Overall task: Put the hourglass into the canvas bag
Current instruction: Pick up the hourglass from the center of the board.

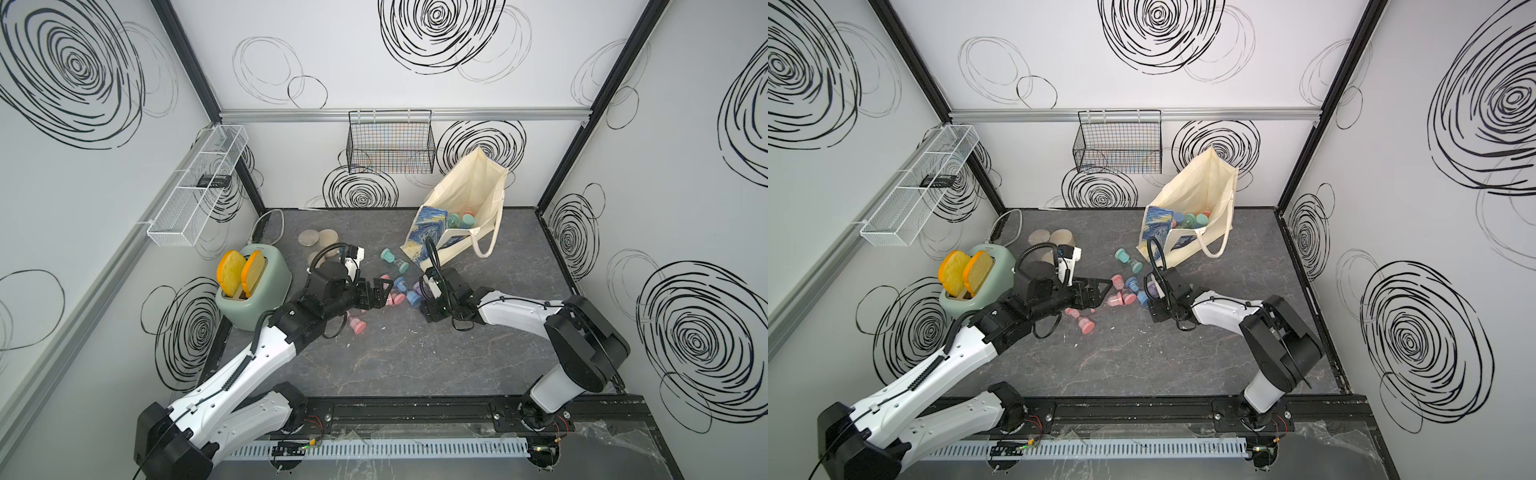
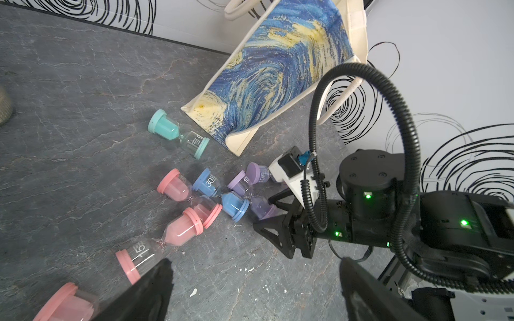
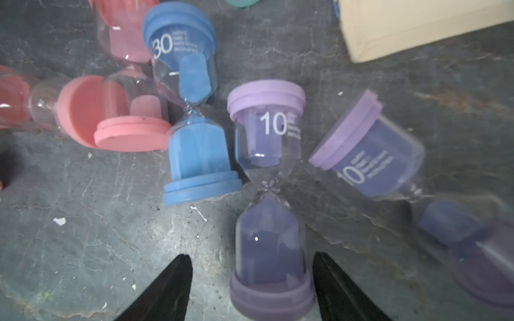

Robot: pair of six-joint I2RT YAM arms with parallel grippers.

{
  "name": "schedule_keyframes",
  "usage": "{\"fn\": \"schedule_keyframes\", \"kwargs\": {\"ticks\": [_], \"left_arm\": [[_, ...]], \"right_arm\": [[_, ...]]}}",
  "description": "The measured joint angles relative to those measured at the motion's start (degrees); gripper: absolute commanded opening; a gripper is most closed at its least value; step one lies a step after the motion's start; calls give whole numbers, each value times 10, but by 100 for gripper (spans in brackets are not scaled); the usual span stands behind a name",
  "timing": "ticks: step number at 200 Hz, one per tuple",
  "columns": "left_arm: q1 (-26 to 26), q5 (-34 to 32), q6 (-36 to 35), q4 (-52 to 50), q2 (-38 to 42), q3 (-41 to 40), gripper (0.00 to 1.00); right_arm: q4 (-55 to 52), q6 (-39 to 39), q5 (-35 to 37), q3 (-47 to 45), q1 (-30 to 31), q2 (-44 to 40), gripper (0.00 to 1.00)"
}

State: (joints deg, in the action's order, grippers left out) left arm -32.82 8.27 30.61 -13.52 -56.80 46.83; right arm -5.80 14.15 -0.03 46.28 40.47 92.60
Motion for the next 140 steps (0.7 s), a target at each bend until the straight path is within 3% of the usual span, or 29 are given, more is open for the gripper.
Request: {"fn": "schedule_keyframes", "kwargs": {"ticks": [140], "left_arm": [[3,0,0,0,-5,0,96]], "right_arm": [[22,17,44,-5,8,29,50]]}}
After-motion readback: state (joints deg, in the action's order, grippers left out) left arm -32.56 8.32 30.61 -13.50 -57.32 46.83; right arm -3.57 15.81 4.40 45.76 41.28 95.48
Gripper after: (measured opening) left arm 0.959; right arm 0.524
